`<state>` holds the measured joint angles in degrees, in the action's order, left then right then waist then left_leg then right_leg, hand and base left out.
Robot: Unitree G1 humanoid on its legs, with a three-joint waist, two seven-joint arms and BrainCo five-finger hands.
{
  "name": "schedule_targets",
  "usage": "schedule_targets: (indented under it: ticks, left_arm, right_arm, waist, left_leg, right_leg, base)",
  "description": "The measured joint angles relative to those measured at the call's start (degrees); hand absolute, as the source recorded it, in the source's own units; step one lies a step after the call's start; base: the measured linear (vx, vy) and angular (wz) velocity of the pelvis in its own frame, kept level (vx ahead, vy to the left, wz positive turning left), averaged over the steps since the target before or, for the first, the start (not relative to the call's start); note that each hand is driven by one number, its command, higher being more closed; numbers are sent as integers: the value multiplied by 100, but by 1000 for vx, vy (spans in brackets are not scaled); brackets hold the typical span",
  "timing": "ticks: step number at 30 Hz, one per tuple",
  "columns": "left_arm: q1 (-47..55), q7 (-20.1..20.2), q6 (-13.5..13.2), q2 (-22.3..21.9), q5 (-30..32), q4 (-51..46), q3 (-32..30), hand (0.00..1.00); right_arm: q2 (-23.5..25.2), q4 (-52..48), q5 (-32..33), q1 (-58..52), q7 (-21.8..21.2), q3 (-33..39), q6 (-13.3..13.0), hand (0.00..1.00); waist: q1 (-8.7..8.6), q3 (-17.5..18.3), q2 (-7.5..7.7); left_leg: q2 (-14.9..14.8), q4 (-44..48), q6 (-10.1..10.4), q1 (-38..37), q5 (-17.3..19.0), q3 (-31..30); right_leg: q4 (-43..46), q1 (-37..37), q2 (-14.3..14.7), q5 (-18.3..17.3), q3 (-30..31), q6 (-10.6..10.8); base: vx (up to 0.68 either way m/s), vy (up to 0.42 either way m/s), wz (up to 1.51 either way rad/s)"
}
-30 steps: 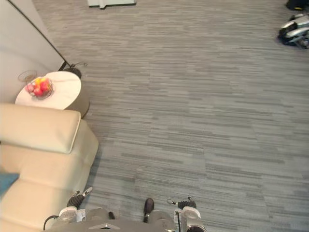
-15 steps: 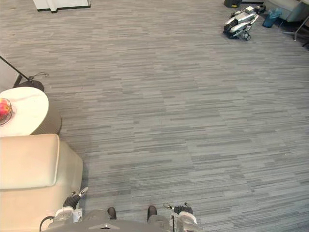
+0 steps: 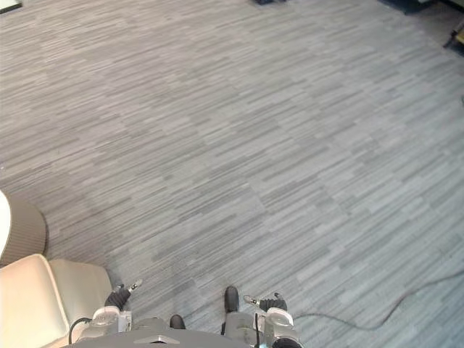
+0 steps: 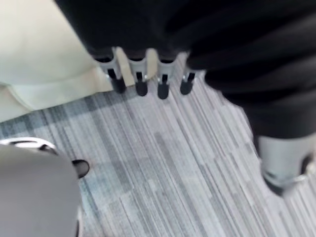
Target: Pick up cushions and gather them together orderly.
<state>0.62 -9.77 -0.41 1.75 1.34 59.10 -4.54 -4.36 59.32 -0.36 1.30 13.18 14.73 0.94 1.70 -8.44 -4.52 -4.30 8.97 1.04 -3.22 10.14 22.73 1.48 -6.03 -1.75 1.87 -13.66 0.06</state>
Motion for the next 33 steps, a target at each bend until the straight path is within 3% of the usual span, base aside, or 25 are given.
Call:
schedule_targets:
  ticks: [6, 11, 13, 16, 19, 21, 23, 26, 27, 28, 29, 30, 32, 33]
  left_arm:
    - [26, -2, 0, 2, 0, 7, 29, 0]
    - [3, 0, -1, 14, -4, -19, 7, 0]
    - [-2, 0, -1, 24, -11, -194, -4, 0]
    - [11, -1, -8, -5, -7, -291, -5, 0]
    - [17, -2, -14, -80, -12, -409, -39, 0]
    - [24, -1, -52, -89, -21, -474, -40, 0]
    - [29, -5, -69, -85, -67, -496, -47, 0]
    - [48, -11, -78, -149, -116, -509, -286, 0]
    - [38, -18, -90, -168, -117, -482, -335, 0]
    - [16, -19, -97, -159, -123, -489, -345, 0]
    - [8, -16, -99, -19, -123, -512, -391, 0]
    - [40, -18, -96, 64, -119, -515, -439, 0]
    - [178, -20, -84, 156, -115, -489, -444, 0]
    - [384, -16, -49, 186, -105, -389, -435, 0]
  right_arm:
    - [-63, -6, 37, 7, 9, -2, -24, 0]
    - [-53, -219, 171, -5, 44, 11, -95, 0]
    - [-41, -224, 234, -17, 97, 48, -111, 0]
    - [-34, -272, 287, -32, 180, 190, -105, 0]
    - [-77, -258, 296, -4, 237, 231, -73, 0]
    - [-79, -206, 295, 11, 237, 224, -68, 0]
    - [-60, -206, 294, 21, 238, 214, -69, 0]
    - [-61, -209, 295, 98, 249, 206, -70, 0]
    - [-91, -209, 299, 120, 252, 199, -68, 0]
    - [-59, -209, 301, 119, 254, 196, -66, 0]
    - [1, -201, 308, 43, 252, 182, -60, 0]
    - [38, -195, 325, -38, 248, 173, -53, 0]
    - [62, -205, 320, -32, 234, 162, -59, 0]
    - [135, -188, 300, -110, 229, 171, -57, 0]
  waist:
    - [-6, -89, -59]
    - [-88, -339, -79]
    - [-71, -440, -8]
    - [-64, -510, 11]
    - [-7, -521, -11]
    - [65, -526, -4]
    - [111, -532, -10]
    - [155, -554, -47]
    - [222, -559, -169]
    - [234, -611, -146]
    - [262, -627, -4]
    - [328, -574, 145]
    - [313, -500, 181]
    - [312, -263, 301]
  left_leg:
    - [-88, 189, 86, -58, 55, -1]
    - [-624, 1337, 381, 221, 587, 69]
    - [-828, 2319, 277, 576, 506, 68]
    - [-1038, 3526, 107, 1133, 110, -74]
    - [-679, 3393, 95, 1467, 707, -415]
    - [-391, 2695, 88, 1642, 730, -571]
    - [-242, 1899, 169, 1670, 576, -663]
    - [-119, 354, 348, 1589, -218, -916]
    - [-181, 368, 333, 1557, -372, -845]
    - [-189, 524, 322, 1573, -310, -845]
    - [-108, 940, 253, 1625, -120, -819]
    - [-27, 1425, 154, 1715, 275, -720]
    - [38, 1905, 21, 1829, 667, -703]
    - [237, 1938, -161, 1825, 876, -644]
  right_leg:
    - [144, -24, 135, -9, 280, 18]
    - [827, -239, 317, -636, 222, -46]
    - [994, -215, 309, -744, 237, -78]
    - [1205, -172, 281, -897, 377, -116]
    - [1156, -112, 202, -892, 773, -139]
    - [1049, -63, 142, -899, 1022, -129]
    - [923, -2, 125, -916, 1187, -101]
    - [398, 179, 121, -912, 1502, -97]
    - [593, 174, 211, -922, 1468, 13]
    - [905, 145, 193, -994, 1388, 19]
    - [1257, 311, 95, -1142, 1389, 20]
    - [1372, 411, -35, -1590, 1468, 180]
    - [1635, 325, -136, -1937, 1682, 381]
    - [2077, 159, -267, -2161, 1820, 639]
  base:
    - [-22, -59, -22]
    - [-95, -82, -9]
    - [-36, -85, -3]
    - [48, -45, -15]
    - [90, 43, -35]
    - [77, 90, -53]
    - [74, 139, -57]
    - [169, 240, -83]
    - [161, 176, -75]
    - [268, 247, -52]
    - [264, 168, -28]
    - [317, 219, -27]
    - [245, 230, -39]
    - [300, 270, -41]
